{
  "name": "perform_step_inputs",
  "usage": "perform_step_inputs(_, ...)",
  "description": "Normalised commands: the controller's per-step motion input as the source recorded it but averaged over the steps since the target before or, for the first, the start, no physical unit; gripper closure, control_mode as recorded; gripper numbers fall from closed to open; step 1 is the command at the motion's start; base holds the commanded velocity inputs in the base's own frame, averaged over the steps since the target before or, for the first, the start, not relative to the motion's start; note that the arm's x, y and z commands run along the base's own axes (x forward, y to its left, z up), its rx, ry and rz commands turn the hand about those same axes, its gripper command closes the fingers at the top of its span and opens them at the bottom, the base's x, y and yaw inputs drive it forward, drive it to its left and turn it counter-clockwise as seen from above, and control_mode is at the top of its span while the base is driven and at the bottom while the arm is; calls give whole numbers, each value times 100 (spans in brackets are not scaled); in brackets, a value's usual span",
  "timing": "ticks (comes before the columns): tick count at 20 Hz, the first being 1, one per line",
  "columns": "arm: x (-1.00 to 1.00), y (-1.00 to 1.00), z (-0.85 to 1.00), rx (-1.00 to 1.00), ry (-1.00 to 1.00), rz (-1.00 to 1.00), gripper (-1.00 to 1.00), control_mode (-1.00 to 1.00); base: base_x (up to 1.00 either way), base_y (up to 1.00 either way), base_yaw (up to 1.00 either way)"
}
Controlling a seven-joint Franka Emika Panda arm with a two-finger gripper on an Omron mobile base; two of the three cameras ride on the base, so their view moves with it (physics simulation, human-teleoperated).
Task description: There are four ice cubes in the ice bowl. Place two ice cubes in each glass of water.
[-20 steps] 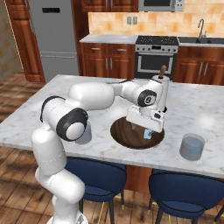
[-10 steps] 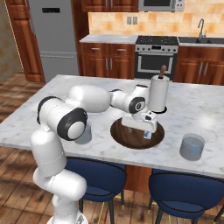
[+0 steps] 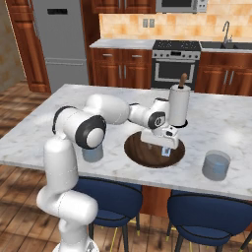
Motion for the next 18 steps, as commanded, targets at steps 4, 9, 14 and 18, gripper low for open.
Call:
perform_step_inputs(4,25,-14,-20,0,0,0,-100,-100,0,0,0)
perform_step_inputs(9,35,-17,-25,0,0,0,-100,-100,0,0,0)
perform_step_inputs(14,38,-10,-30,0,0,0,-100,-100,0,0,0)
perform_step_inputs(18,30,-19,-14,0,0,0,-100,-100,0,0,0)
